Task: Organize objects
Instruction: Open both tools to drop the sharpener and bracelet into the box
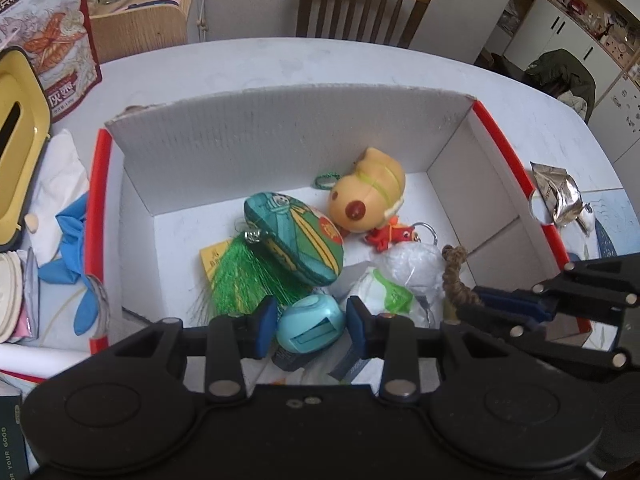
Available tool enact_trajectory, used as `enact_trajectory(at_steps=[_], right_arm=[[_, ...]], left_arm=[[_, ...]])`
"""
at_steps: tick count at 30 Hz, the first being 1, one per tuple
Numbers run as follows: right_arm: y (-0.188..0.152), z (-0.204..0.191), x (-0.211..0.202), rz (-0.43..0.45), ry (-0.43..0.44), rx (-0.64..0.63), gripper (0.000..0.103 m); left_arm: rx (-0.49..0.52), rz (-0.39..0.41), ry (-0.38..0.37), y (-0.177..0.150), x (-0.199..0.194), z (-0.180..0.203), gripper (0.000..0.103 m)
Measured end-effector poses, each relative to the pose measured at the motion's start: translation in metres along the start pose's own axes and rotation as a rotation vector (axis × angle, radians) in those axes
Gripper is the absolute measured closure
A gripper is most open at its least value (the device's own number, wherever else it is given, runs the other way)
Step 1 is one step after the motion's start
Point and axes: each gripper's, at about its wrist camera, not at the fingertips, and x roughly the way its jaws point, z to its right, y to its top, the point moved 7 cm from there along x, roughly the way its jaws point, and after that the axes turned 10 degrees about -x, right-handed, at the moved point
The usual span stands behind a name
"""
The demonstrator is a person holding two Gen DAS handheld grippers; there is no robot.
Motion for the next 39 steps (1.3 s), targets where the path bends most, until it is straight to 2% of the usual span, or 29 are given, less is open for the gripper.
enact_trajectory(at_steps=[9,15,17,21,22,23,30,32,33,34,39], right_arm=[[-0.005,0.001,0.003,-0.019,0.032,0.058,0.094],[-0.008,0.004,-0.008,-0.002,0.058,0.094,0.092],[-0.008,0.005,-0.012,0.0,0.049,0.094,0.089],[-0.009,0.007,-0.021,0.022,0.047,0.115,0.076],[-0.009,0.008,-0.025,0.03,0.049,0.123,0.075],[-0.009,0.008,-0.028,0.039,0.053,0.129,0.074],[-0.01,0.012,-0.058,0.098,0.05,0.163,0.073],[-0.01,0.014,-0.068,0.117,0.045,0.176,0.064],[-0.01,0.015,-0.072,0.13,0.04,0.185,0.054],[-0.01,0.016,-0.078,0.147,0.037,0.192,0.049],[-0.011,0.017,-0.102,0.191,0.043,0.211,0.049]], left_arm=[[0.002,-0.029,0.019,-0.003,0.008,-0.004,0.067],[0.001,-0.034,0.035,-0.003,0.011,-0.008,0.064],[-0.003,-0.033,0.039,-0.003,0.012,-0.009,0.061],[-0.007,-0.023,0.034,-0.003,0.007,-0.009,0.055],[-0.009,-0.016,0.033,-0.003,0.005,-0.008,0.049],[-0.01,-0.008,0.031,-0.003,0.002,-0.008,0.046],[-0.006,0.043,-0.001,-0.002,-0.022,0.003,0.039],[0.004,0.063,-0.008,-0.004,-0.031,0.008,0.037],[0.006,0.073,-0.012,-0.004,-0.035,0.011,0.037],[0.007,0.084,-0.017,-0.004,-0.04,0.014,0.034],[0.024,0.142,-0.028,-0.006,-0.062,0.028,0.028]])
